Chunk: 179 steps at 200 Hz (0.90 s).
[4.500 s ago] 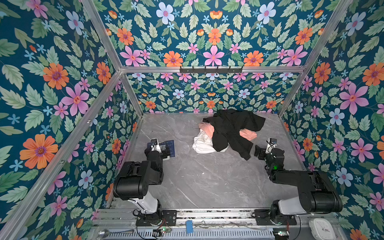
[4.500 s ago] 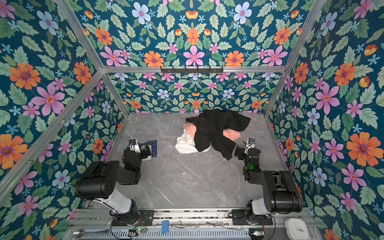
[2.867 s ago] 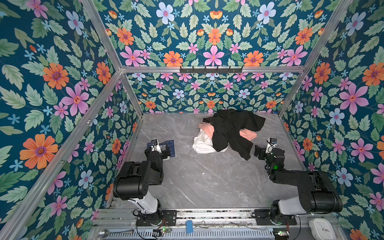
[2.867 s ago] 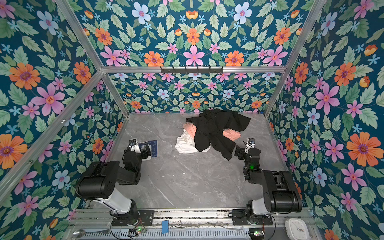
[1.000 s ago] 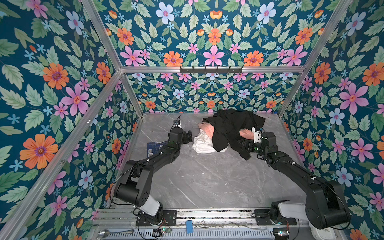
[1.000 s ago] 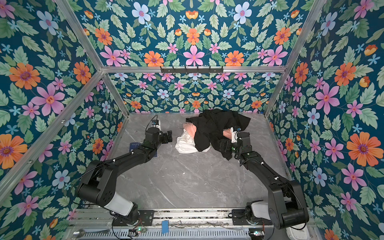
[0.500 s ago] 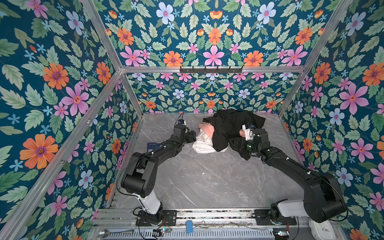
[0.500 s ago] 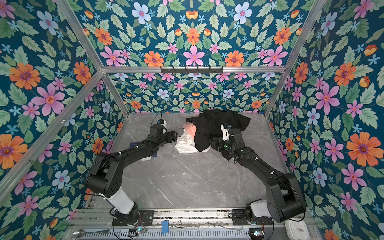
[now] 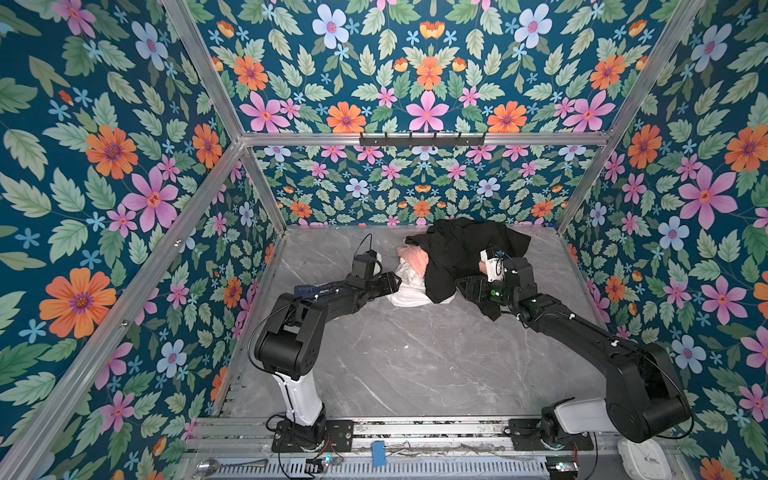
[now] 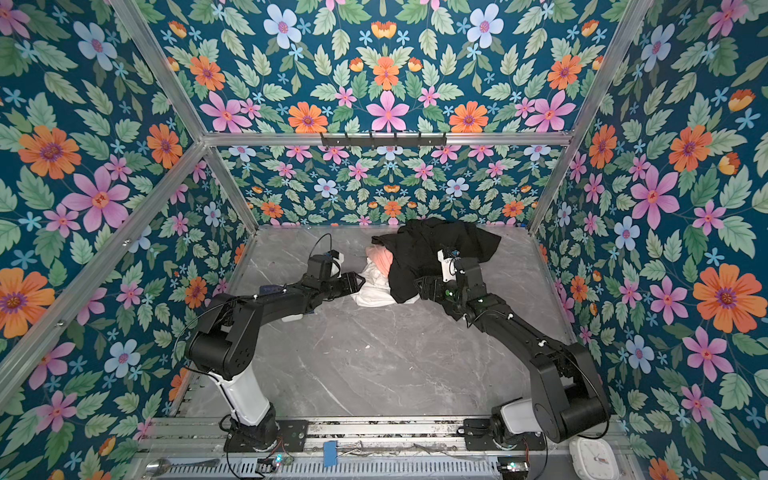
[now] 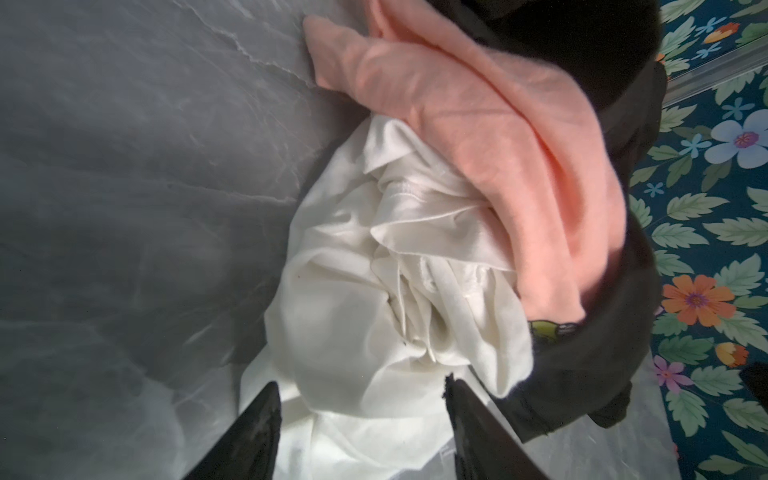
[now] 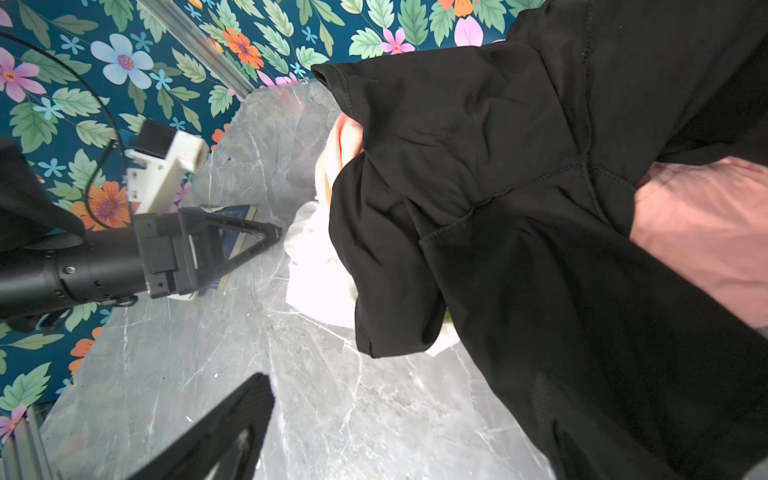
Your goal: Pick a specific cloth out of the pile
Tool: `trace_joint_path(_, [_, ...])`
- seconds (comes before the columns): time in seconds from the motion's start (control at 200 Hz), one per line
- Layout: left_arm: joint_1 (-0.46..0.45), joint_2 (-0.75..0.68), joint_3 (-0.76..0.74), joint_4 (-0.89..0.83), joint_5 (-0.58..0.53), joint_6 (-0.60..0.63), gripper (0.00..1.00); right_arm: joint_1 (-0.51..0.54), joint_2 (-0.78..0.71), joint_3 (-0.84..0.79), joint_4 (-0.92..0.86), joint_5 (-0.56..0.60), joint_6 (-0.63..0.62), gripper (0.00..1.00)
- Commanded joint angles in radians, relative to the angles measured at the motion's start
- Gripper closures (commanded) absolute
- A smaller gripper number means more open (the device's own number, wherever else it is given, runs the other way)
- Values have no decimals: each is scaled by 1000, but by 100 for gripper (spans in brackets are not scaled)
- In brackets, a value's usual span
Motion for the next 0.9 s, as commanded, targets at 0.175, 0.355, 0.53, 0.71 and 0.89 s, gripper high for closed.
trace_joint_path(0.175, [0,76,56,84,64,-38,43,3,-11,-20,33,4,5,1])
trace_joint_path(0.355, [3,101,93,61,82,-28,51,3,-24,-24,27,16,2,1])
trace_joint_path(0.53, [17,103,109,31,92,-8,64,3,-31,-25,28,21,1,1])
trace_joint_path(0.71, [16,104,110,34,112,-19,76,3,-38,-23,27,24,-1,1])
trace_joint_path(0.89, [18,101,113,23,106,-16,85,3,-55,-19,14,41,-4,1])
